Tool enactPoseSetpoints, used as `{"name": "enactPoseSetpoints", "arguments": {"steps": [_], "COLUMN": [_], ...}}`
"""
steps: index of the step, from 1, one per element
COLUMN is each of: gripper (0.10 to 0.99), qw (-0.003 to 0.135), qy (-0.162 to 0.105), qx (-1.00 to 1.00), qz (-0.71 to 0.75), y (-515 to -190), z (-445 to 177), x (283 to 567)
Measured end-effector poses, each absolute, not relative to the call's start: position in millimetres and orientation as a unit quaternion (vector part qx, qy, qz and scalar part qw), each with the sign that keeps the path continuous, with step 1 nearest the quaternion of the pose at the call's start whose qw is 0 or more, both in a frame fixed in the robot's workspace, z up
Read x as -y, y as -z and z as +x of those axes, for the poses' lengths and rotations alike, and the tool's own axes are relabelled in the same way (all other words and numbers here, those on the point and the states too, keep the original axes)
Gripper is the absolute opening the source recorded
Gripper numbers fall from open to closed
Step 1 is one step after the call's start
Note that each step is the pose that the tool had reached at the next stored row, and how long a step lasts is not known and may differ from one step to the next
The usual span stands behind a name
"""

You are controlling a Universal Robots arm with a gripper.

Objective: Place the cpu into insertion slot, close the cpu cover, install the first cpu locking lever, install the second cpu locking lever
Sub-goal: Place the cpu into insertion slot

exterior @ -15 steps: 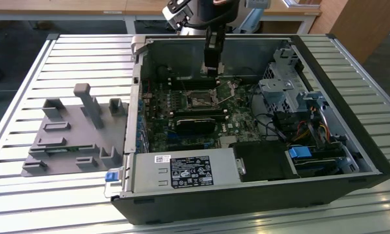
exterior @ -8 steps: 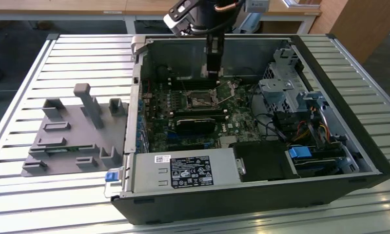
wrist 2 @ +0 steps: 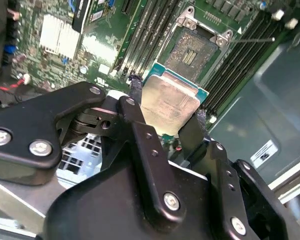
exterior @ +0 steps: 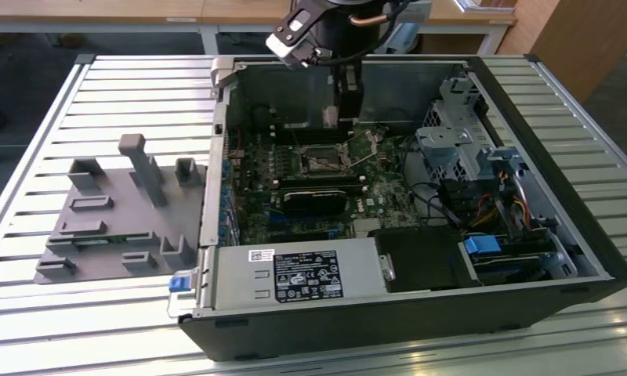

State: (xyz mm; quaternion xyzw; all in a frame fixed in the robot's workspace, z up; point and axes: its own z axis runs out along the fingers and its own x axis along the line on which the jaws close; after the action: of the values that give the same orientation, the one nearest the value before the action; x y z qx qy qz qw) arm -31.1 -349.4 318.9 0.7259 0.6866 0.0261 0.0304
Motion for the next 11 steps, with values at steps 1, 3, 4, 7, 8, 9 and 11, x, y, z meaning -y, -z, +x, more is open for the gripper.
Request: {"name": "enactPoseSetpoints", "arguments": {"steps": [1,3,4,7,8,9,11], "gripper": [0.541,0.541,0.541,0.541,0.541,0.541,0.541], "qw": [0.03,0.03,0.03,0.03,0.03,0.03,0.03], "qy": [-0.026,-0.026,-0.027,-0.027,-0.027,-0.027,-0.027], "qx": [-0.692,-0.696,-0.697,-0.702,-0.703,-0.705,-0.706], "qz": [0.721,0.717,0.716,0.711,0.71,0.708,0.707], "y": [-318.5,-317.0,-316.2,-314.3,-314.0,-313.7,-313.4], "z": [-31.1,-31.0,-31.0,-31.2,-31.2,-31.2,-31.2], "x": [349.3,348.1,347.3,345.0,344.5,344.3,344.1]}}
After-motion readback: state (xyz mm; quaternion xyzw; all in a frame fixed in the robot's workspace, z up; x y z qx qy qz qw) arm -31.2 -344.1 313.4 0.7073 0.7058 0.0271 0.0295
